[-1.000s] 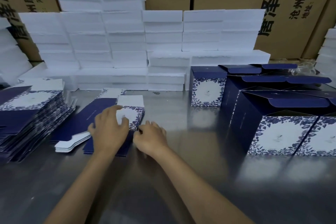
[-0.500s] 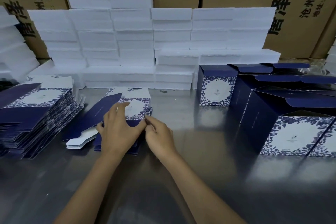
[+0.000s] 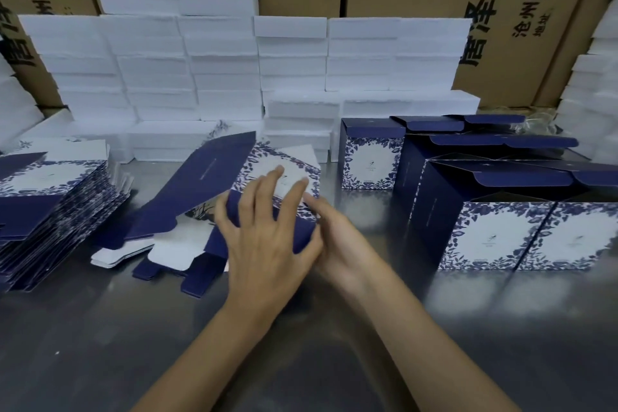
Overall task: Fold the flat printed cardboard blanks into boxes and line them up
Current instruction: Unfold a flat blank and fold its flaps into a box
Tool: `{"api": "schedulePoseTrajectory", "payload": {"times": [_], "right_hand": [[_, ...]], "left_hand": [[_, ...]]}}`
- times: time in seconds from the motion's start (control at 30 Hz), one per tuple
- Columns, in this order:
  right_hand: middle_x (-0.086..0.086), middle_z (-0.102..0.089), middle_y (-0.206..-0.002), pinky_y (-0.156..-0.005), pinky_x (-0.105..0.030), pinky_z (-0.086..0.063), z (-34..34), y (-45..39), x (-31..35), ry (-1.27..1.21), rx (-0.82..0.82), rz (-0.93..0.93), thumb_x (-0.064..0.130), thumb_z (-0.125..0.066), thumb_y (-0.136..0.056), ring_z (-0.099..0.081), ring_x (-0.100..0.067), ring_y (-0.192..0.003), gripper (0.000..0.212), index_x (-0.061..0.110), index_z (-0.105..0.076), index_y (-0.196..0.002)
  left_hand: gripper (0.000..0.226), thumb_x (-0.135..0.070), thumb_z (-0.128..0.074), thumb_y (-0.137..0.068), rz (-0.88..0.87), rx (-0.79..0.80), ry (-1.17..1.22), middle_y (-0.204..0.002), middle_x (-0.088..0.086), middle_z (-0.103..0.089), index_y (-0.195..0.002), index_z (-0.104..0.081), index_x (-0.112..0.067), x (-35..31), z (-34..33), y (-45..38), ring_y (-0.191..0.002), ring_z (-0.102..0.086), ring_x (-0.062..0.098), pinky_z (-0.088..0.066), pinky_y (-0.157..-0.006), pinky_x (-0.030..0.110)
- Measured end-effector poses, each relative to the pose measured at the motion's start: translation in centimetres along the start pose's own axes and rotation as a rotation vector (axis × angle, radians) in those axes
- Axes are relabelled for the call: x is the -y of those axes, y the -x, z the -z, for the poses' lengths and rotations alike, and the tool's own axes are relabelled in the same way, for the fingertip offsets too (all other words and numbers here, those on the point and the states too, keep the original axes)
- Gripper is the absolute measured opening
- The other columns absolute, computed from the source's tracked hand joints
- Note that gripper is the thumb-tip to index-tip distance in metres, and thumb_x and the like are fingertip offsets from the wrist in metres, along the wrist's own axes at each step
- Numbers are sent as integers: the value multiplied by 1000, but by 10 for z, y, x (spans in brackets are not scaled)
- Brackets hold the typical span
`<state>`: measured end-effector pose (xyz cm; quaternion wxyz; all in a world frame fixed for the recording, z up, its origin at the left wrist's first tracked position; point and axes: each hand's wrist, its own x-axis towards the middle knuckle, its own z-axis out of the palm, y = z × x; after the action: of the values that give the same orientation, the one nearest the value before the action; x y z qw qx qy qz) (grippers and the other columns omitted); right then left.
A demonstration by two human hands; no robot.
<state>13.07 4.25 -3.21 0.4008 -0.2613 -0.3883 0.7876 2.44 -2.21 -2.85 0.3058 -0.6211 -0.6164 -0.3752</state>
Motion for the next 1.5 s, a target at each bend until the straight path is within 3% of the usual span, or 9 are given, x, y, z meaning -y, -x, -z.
{"api": "schedulePoseTrajectory", "payload": {"times": [0.23,0.4,0.53,0.63,1.0,1.2,1.33,1.4,1.5], "right_hand": [[-3,-69,-131,-98,-46,-55,32,43,21,81,-146,175,14,-48,-105,-65,-22,-122,36,20,-57,-140],[-3,-70,-130,-95,-43,-54,47,66,27,52,-212,209,8,-43,-107,-65,-24,-121,37,18,-55,-140],[2,-72,-126,-89,-42,-60,54,72,32,103,-234,205,11,-44,-107,-69,-21,-114,36,22,-56,-139],[3,-70,-129,-91,-42,-58,54,72,33,137,-258,215,9,-44,-107,-68,-21,-116,40,25,-53,-143],[12,-70,-128,-80,-34,-59,58,70,35,-78,-301,234,22,-51,-104,-70,-13,-111,48,40,-46,-148],[-12,-74,-87,-71,-34,-58,29,72,13,74,-357,55,24,-38,-109,-71,-25,-79,44,0,-51,-143],[-46,-27,-148,-119,-58,-19,61,71,14,-127,-565,251,-4,-14,-104,-41,-47,-134,49,-19,-10,-151],[-39,-41,-142,-111,-44,-39,66,79,20,-276,-404,331,-6,-13,-102,-56,-36,-125,54,-6,-39,-149],[-12,-72,-121,-88,-39,-56,57,75,31,-45,-280,11,58,-40,-103,-72,-25,-107,57,17,-76,-119]], "left_hand": [[51,-48,-55,-90,3,57,20,-141,5,-52,-132,-55,-20,-27,13,8,-124,-48,26,-33,-92,48],[49,-44,-48,-91,478,74,284,-139,2,-49,-136,-50,-23,9,17,-2,-129,-38,23,-27,-104,51],[36,-47,-47,-97,920,208,916,-120,-25,-57,-132,-51,-44,41,8,3,-124,-50,8,-40,-90,21],[26,-42,-53,-96,1202,317,1272,-119,-14,-71,-116,-69,-39,55,0,-3,-114,-67,14,-52,-93,38],[47,-52,-59,-93,1155,627,1831,-128,-1,-68,-126,-70,-21,51,12,-2,-112,-68,18,-53,-96,34],[94,-75,-76,-66,886,883,1499,-131,-10,-63,-147,-42,-42,24,14,5,-120,-62,25,-43,-107,41],[110,-79,-84,-39,827,663,1175,-135,-12,-58,-135,-33,-65,21,8,6,-119,-62,11,-48,-105,39],[106,-79,-85,-36,794,576,1015,-140,-14,-50,-126,-30,-73,29,6,5,-124,-55,8,-47,-105,36],[127,-73,-86,-40,717,493,835,-150,-22,-37,-148,-20,-55,40,3,7,-137,-40,7,-34,-111,31]]}}
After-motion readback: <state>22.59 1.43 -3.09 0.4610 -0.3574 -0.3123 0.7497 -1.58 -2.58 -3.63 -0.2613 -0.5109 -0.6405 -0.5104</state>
